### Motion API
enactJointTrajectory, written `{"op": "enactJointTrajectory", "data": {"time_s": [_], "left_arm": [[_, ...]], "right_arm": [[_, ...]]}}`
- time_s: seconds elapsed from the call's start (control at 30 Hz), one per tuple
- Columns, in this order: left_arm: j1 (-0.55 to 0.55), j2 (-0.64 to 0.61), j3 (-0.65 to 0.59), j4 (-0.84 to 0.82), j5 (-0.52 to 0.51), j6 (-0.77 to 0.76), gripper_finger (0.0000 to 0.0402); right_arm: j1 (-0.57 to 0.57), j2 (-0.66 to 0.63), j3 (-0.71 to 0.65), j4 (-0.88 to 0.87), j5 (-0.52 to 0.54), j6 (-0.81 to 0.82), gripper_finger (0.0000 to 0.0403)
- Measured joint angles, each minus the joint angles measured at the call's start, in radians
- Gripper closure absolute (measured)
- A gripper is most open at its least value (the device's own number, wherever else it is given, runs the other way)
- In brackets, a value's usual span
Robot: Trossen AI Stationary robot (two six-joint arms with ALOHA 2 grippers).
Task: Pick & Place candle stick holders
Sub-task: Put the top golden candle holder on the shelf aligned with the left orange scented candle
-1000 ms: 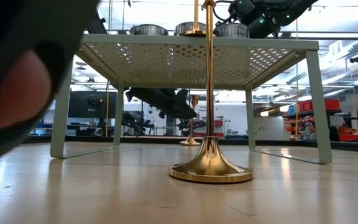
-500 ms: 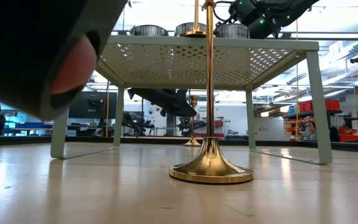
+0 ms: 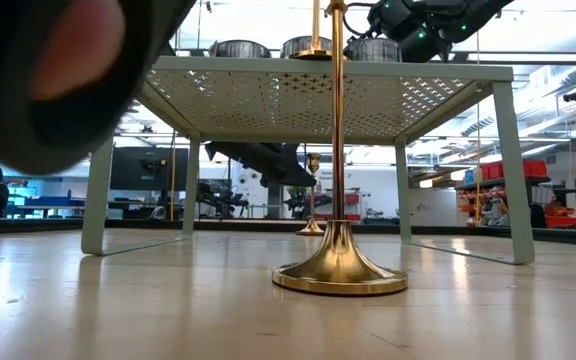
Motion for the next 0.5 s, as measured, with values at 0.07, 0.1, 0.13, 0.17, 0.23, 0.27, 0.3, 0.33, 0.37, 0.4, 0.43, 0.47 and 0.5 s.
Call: {"op": "enactJointTrajectory", "data": {"time_s": [0.07, 0.1, 0.13, 0.17, 0.23, 0.27, 0.3, 0.33, 0.37, 0.4, 0.43, 0.47, 0.5], "left_arm": [[0.0, 0.0, 0.0, -0.004, 0.0, 0.0, 0.0391], [0.0, 0.0, 0.0, -0.006, 0.003, 0.0, 0.0391], [0.0, 0.0, 0.0, -0.009, 0.004, 0.0, 0.0391], [0.0, -0.001, 0.0, -0.013, 0.005, -0.002, 0.0391], [0.0, -0.004, 0.0, -0.028, 0.008, -0.002, 0.0391], [-0.002, -0.009, 0.0, -0.037, 0.008, -0.004, 0.0391], [-0.003, -0.013, 0.0, -0.045, 0.007, -0.01, 0.0391], [-0.005, -0.018, 0.0, -0.056, 0.005, -0.012, 0.0391], [-0.007, -0.029, 0.0, -0.074, -0.001, -0.013, 0.0391], [-0.008, -0.044, -0.001, -0.101, -0.006, -0.012, 0.0391], [-0.009, -0.059, -0.002, -0.123, -0.012, -0.004, 0.0391], [-0.012, -0.076, -0.002, -0.14, -0.022, 0.001, 0.0391], [-0.013, -0.096, -0.002, -0.161, -0.026, 0.001, 0.0391]], "right_arm": [[0.0, 0.0, 0.0, -0.01, 0.0, 0.0, 0.0003], [0.0, 0.0, 0.0, -0.019, 0.0, 0.0, 0.0003], [0.0, 0.0, 0.0, -0.03, 0.0, 0.0, 0.0003], [0.0, 0.0, 0.0, -0.041, 0.0, 0.0, 0.0003], [0.0, 0.0, 0.0, -0.062, 0.0, 0.003, 0.0003], [0.0, 0.0, 0.0, -0.071, 0.0, 0.014, 0.0003], [0.0, 0.0, 0.0, -0.078, 0.0, 0.026, 0.0003], [0.0, 0.0, 0.0, -0.081, 0.0, 0.035, 0.0003], [0.0, 0.0, 0.0, -0.084, 0.0, 0.039, 0.0003], [0.0, 0.0, 0.0, -0.086, 0.0, 0.043, 0.0003], [0.0, 0.0, 0.0, -0.086, 0.0, 0.048, 0.0003], [0.0, 0.0, 0.0, -0.087, 0.0, 0.056, 0.0003], [0.0, 0.0, 0.0, -0.088, 0.0, 0.063, 0.0003]]}}
